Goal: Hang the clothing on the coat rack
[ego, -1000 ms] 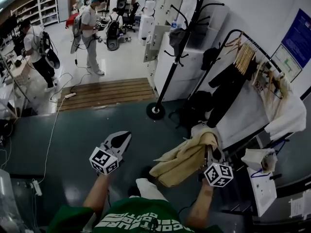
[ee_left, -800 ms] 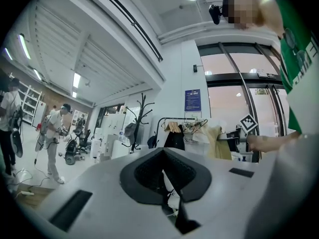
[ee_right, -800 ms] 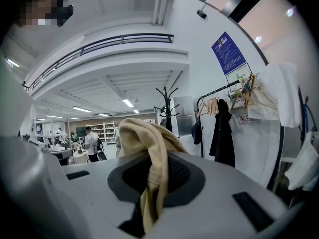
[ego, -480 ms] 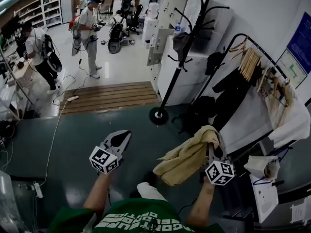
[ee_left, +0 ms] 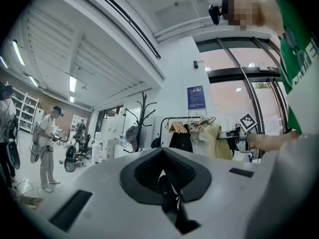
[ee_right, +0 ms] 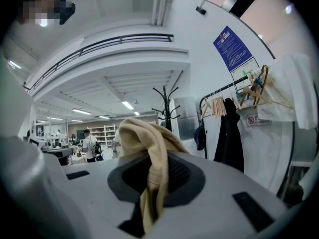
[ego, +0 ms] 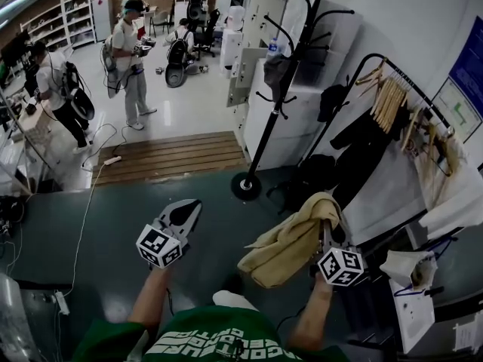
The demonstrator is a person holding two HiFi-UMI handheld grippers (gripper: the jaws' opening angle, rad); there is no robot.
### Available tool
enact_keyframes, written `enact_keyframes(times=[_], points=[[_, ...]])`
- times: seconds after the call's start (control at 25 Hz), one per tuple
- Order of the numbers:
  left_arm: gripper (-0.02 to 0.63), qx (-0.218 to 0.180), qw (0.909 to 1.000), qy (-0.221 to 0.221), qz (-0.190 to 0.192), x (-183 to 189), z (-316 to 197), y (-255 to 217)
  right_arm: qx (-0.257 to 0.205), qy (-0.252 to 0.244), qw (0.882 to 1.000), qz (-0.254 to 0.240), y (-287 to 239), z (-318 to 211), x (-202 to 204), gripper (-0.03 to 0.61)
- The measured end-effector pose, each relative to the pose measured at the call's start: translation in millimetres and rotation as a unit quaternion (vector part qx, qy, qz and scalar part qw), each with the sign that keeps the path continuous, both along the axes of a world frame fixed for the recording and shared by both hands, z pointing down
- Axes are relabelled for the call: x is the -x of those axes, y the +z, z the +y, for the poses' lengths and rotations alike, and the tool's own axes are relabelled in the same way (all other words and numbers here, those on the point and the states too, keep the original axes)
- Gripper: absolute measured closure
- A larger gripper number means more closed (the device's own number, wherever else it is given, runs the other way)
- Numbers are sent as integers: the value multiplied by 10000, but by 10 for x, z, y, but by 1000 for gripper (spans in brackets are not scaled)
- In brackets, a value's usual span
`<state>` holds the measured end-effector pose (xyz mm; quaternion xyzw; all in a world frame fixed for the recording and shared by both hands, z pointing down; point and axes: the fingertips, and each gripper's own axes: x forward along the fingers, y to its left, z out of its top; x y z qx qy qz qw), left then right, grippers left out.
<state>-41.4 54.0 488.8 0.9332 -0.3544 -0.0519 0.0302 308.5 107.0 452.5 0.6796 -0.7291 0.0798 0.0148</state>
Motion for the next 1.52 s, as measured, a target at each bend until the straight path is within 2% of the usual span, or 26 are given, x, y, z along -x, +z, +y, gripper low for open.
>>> enact_keyframes(times=[1.0,1.52], points=[[609,-227,9997,-14,-42,-724,-940,-227,-102,-146,9998,-36,-103,-900,-651,532],[609,-348,9994,43,-46,-1011,-1362,-248,-234,-281,9993,-38,-123,-1369,-774,532]])
